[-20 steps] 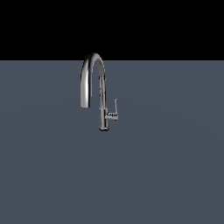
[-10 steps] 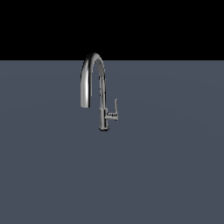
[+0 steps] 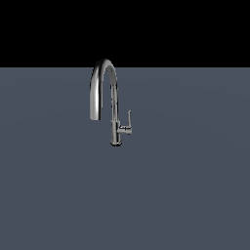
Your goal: Turn on the faucet by rotating a designated handle.
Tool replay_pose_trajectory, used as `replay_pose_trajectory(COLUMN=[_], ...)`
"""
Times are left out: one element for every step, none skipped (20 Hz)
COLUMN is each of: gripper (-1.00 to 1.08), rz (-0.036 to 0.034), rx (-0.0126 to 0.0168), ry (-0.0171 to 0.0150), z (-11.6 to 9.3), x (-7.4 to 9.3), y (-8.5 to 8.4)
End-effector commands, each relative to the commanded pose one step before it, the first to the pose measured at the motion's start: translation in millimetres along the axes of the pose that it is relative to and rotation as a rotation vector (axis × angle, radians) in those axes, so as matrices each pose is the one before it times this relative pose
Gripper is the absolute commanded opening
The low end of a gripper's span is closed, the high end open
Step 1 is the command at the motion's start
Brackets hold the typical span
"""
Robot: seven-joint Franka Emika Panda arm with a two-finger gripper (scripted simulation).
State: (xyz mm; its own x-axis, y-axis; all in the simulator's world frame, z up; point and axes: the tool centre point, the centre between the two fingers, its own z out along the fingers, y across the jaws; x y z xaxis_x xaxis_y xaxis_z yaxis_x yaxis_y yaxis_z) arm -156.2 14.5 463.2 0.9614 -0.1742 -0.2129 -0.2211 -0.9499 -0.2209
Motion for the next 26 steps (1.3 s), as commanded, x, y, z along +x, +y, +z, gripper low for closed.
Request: replay_pose_trajectory(gripper=[-1.00, -1.00, -1.00, -1.00, -1.00, -1.00, -1.00, -1.00, -1.00, -1.00, -1.00, -1.00, -1.00, -1.00, -1.00, -1.00, -1.00, -1.00, -1.00, -1.00, -1.00, -1.00, -1.00, -1.00, -1.00, -1.00], rz=[0.04487, 0.01779, 0.01789, 0.01799, 0.01810, 0.01820, 0.01830, 0.01840, 0.01851, 0.01862, 0.01873, 0.01885, 0.01897, 0.01911, 0.01926, 0.01942, 0.01959, 0.01978, 0.01998, 0.02021, 0.02045, 0.02072, 0.02101, 0.02132, 0.02166, 0.02201], rx=[0.04234, 0.01709, 0.01723, 0.01736, 0.01751, 0.01764, 0.01779, 0.01793, 0.01807, 0.01822, 0.01838, 0.01854, 0.01870, 0.01887, 0.01906, 0.01924, 0.01944, 0.01966, 0.01989, 0.02013, 0.02039, 0.02067, 0.02097, 0.02129, 0.02162, 0.02197], ry=[-0.03467, -0.01403, -0.01412, -0.01421, -0.01431, -0.01440, -0.01451, -0.01461, -0.01471, -0.01482, -0.01494, -0.01507, -0.01519, -0.01533, -0.01548, -0.01563, -0.01580, -0.01598, -0.01617, -0.01638, -0.01660, -0.01683, -0.01709, -0.01735, -0.01764, -0.01794], z=[3.79, 1.48, 1.48, 1.49, 1.49, 1.50, 1.50, 1.51, 1.52, 1.52, 1.53, 1.54, 1.55, 1.56, 1.56, 1.57, 1.59, 1.60, 1.61, 1.63, 1.64, 1.66, 1.68, 1.71, 1.73, 1.76], x=[16.35, 6.52, 6.56, 6.60, 6.65, 6.69, 6.73, 6.77, 6.82, 6.86, 6.91, 6.96, 7.00, 7.05, 7.11, 7.17, 7.23, 7.30, 7.37, 7.46, 7.54, 7.63, 7.73, 7.84, 7.95, 8.07], y=[0.43, 0.11, 0.11, 0.11, 0.12, 0.11, 0.12, 0.12, 0.12, 0.12, 0.12, 0.13, 0.13, 0.13, 0.14, 0.14, 0.14, 0.15, 0.15, 0.16, 0.16, 0.17, 0.17, 0.18, 0.18, 0.19])
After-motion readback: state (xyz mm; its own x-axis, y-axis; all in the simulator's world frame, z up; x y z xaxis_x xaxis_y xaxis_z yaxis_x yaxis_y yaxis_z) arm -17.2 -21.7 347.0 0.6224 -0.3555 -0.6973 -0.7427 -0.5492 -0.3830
